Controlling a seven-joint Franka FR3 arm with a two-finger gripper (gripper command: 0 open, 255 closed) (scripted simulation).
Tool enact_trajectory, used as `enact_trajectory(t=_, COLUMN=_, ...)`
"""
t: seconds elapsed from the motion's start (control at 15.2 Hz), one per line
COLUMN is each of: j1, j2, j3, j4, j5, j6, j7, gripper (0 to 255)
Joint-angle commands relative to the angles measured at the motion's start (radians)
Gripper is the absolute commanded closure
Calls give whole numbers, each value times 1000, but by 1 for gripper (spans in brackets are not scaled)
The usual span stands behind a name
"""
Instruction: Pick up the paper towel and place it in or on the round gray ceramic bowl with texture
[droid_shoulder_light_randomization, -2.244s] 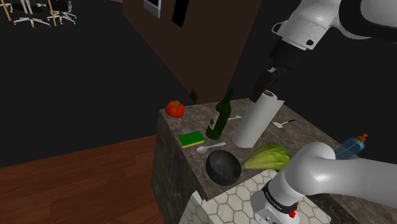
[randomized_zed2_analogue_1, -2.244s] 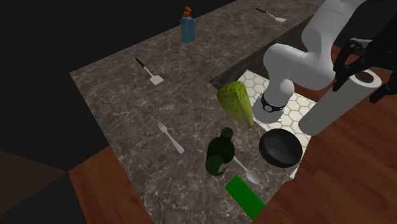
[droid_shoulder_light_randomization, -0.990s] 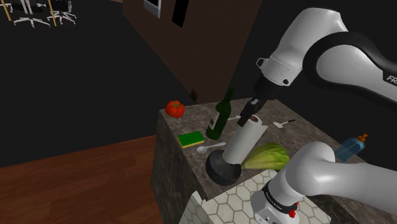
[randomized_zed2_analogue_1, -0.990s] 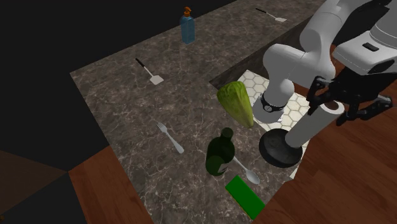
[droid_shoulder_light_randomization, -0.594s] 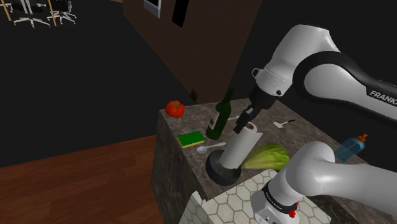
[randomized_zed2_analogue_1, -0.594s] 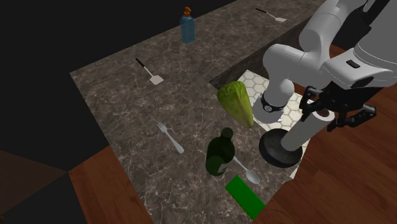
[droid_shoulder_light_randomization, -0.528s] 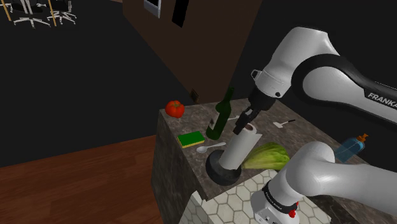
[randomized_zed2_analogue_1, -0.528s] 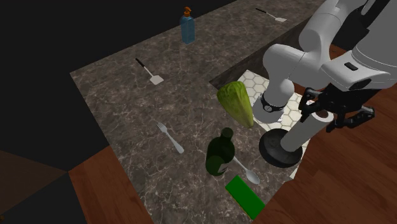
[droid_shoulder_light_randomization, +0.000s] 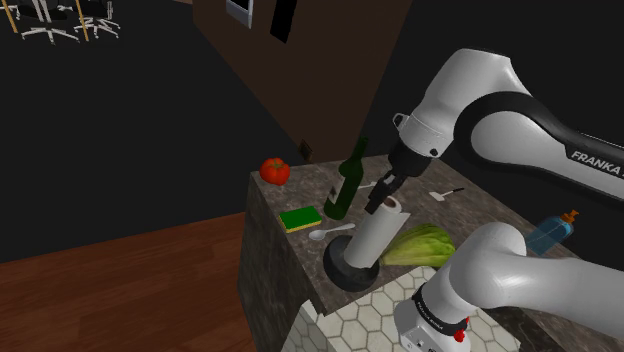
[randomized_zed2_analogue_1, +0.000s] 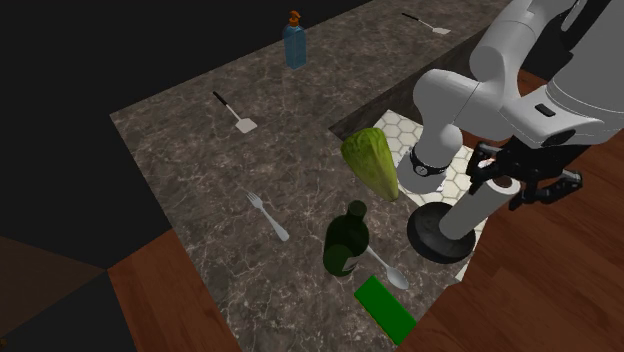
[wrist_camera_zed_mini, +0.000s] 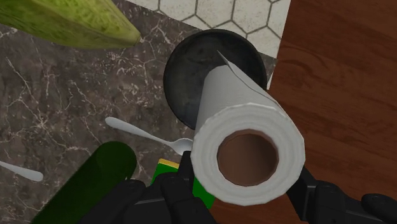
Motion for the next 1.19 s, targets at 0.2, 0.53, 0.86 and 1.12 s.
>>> enact_trajectory(t=0.2, j1=0, j2=0, j3=0, j4=0, j5=0, j6=0, j7=0, gripper=0)
enact_trajectory(t=0.53, j1=-13, j2=16, j3=-33, j4=104, j5=-31, j6=-89, j7=4, gripper=0)
enact_trajectory(t=0.86, j1=-16, j2=22, j3=-40, j4=133, j5=-38, j6=-111, j7=5, gripper=0)
enact_trajectory(t=1.12, j1=-16, j2=22, j3=-40, j4=133, j5=-38, j6=-111, j7=5, gripper=0)
